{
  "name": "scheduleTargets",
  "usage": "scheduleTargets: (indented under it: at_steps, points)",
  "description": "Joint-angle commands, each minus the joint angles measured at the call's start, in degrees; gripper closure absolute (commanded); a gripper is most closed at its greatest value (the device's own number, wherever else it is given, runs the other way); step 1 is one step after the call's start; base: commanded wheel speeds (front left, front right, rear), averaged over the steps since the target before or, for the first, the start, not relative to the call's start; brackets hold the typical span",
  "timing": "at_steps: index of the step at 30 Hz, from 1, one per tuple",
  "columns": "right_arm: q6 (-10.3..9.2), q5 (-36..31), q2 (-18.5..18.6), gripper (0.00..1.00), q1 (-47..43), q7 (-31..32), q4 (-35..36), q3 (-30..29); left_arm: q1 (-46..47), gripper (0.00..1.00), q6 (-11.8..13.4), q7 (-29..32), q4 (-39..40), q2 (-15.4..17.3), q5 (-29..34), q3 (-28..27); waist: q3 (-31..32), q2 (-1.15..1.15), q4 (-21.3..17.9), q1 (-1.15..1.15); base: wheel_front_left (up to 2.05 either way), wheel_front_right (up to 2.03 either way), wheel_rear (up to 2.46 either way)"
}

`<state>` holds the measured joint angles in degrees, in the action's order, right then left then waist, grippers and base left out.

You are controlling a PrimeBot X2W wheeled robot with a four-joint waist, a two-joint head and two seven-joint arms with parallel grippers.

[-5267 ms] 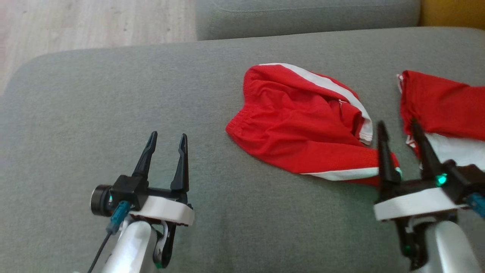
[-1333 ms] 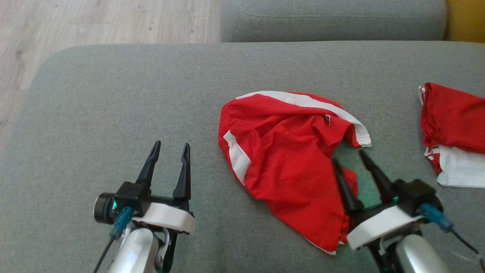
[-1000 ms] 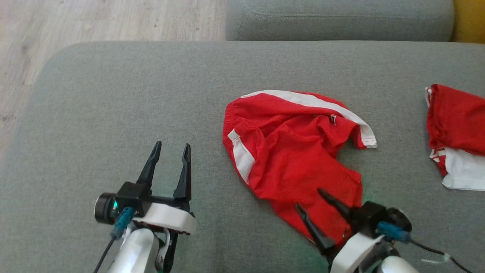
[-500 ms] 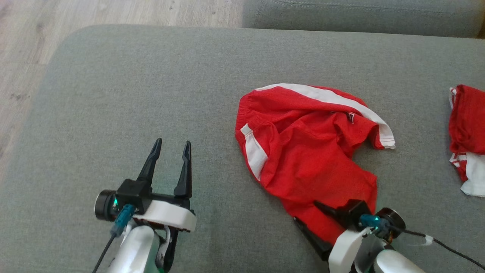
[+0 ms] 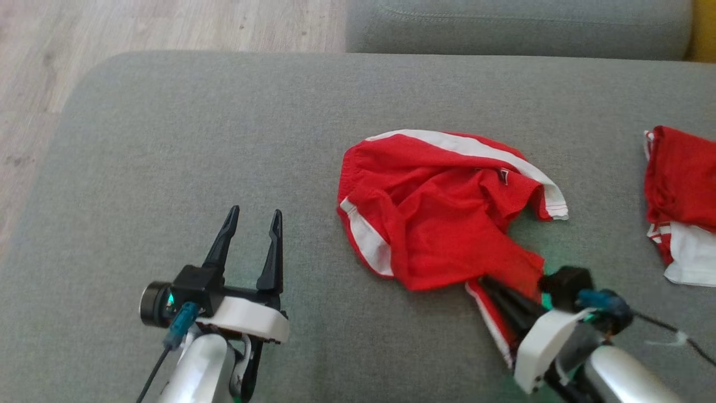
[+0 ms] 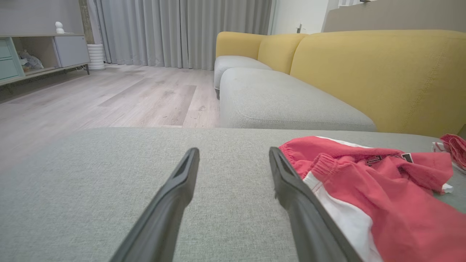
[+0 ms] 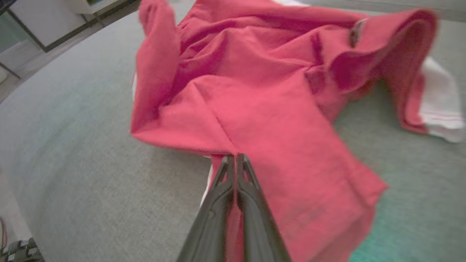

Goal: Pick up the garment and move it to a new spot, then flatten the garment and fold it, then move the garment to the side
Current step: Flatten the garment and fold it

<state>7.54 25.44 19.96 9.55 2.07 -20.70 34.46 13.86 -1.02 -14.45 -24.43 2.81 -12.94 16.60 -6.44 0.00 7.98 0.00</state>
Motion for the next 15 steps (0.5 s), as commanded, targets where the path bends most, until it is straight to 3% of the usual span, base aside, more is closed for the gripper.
scheduleTargets:
  at_steps: [1,12,13,14,15]
  points:
    - [-0.05,1.0,1.4,1.00,0.4,-0.6,2.2,-0.7,1.8,0.00,0.0,-0.5,1.5,0.4,0.8,-1.9,0.4,0.00,-0.4,0.00,0.00,0.00,0.00]
    - [-0.05,5.1,4.9,1.00,2.7,3.4,2.0,-4.8,2.1,0.00,-0.3,-0.5,1.4,0.6,1.4,-1.5,0.0,0.00,-0.8,0.00,0.00,0.00,0.00]
    - [-0.05,4.9,5.2,0.78,3.2,3.6,1.1,-4.8,2.2,0.00,-0.3,-0.5,1.3,0.6,1.4,-1.4,-0.1,0.00,-0.8,0.00,0.00,0.00,0.00]
    - [-0.05,4.3,5.5,0.08,3.8,3.7,0.1,-4.9,2.2,0.00,-0.4,-0.5,1.3,0.6,1.4,-1.3,-0.3,0.00,-0.7,0.00,0.00,0.00,0.00]
    - [-0.05,3.4,5.7,0.00,4.4,3.9,-1.1,-4.6,2.3,0.00,-0.4,-0.5,1.3,0.6,1.5,-1.3,-0.4,0.00,-0.7,0.00,0.00,0.00,0.00]
